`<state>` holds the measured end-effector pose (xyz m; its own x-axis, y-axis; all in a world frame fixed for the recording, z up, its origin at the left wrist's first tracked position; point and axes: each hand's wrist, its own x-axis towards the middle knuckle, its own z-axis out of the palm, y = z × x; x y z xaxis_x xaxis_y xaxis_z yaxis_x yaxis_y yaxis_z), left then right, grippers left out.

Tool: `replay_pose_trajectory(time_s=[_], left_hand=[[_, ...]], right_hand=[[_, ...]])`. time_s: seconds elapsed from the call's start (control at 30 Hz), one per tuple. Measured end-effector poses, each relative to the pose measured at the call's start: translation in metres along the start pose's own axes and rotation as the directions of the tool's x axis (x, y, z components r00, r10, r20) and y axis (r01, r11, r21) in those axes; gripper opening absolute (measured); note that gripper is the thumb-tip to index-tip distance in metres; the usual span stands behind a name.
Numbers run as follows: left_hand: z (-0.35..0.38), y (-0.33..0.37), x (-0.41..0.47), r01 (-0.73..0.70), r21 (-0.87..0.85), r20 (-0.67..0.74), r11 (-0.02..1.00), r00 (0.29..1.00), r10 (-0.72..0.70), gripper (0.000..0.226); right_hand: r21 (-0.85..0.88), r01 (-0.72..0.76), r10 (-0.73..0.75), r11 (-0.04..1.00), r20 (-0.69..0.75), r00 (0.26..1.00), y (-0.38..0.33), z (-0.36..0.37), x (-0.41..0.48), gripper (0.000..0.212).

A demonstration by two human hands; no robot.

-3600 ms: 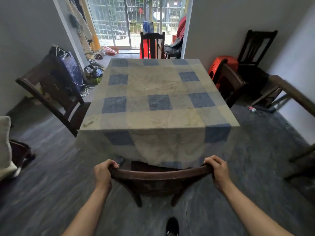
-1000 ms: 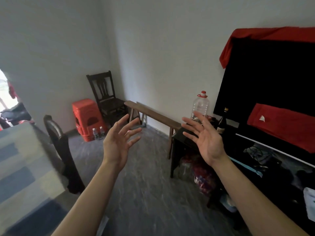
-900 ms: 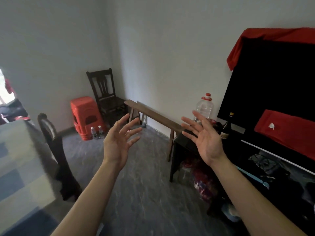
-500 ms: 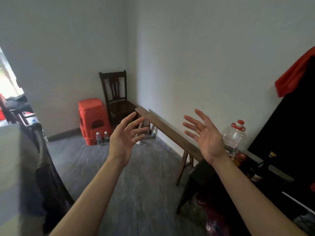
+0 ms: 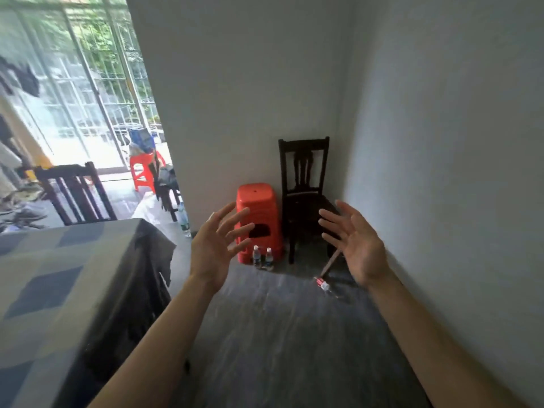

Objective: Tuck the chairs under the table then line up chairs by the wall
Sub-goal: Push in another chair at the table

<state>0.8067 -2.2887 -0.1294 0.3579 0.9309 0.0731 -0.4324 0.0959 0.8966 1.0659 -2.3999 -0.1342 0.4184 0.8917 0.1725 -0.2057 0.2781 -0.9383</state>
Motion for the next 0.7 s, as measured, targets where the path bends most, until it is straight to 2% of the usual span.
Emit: replay_pose_trajectory(time_s=[0.13,0.27,0.4,0.57,0.63,0.7], left_hand=[[-0.012,0.013,0.055,-0.07,0.021,-0.154,0.997,0.985,0.072,0.048],[-0.047,0.02,0.084,-0.135,0.04,-0.308,0.99,0.941,0.141,0.05],[-0.092,0.026,0.105,-0.203,0.054,-0.439,0.978,0.875,0.206,0.059],[-0.15,0.031,0.139,-0.282,0.04,-0.593,0.958,0.765,0.25,0.072],[-0.168,0.036,0.158,-0.298,0.042,-0.639,0.954,0.726,0.255,0.067],[-0.185,0.041,0.174,-0.319,0.052,-0.662,0.946,0.699,0.272,0.05]], right_hand=[[0.042,-0.05,0.043,0.998,0.158,0.986,0.011,0.021,0.105,0.044],[0.061,-0.124,0.101,0.99,0.297,0.949,0.046,0.069,0.179,0.04],[0.027,-0.195,0.166,0.98,0.416,0.894,0.096,0.131,0.237,0.039],[-0.099,-0.208,0.229,0.973,0.534,0.814,0.146,0.204,0.294,0.041],[-0.144,-0.196,0.243,0.97,0.564,0.789,0.161,0.229,0.32,0.041],[-0.162,-0.182,0.243,0.97,0.588,0.772,0.175,0.253,0.346,0.041]])
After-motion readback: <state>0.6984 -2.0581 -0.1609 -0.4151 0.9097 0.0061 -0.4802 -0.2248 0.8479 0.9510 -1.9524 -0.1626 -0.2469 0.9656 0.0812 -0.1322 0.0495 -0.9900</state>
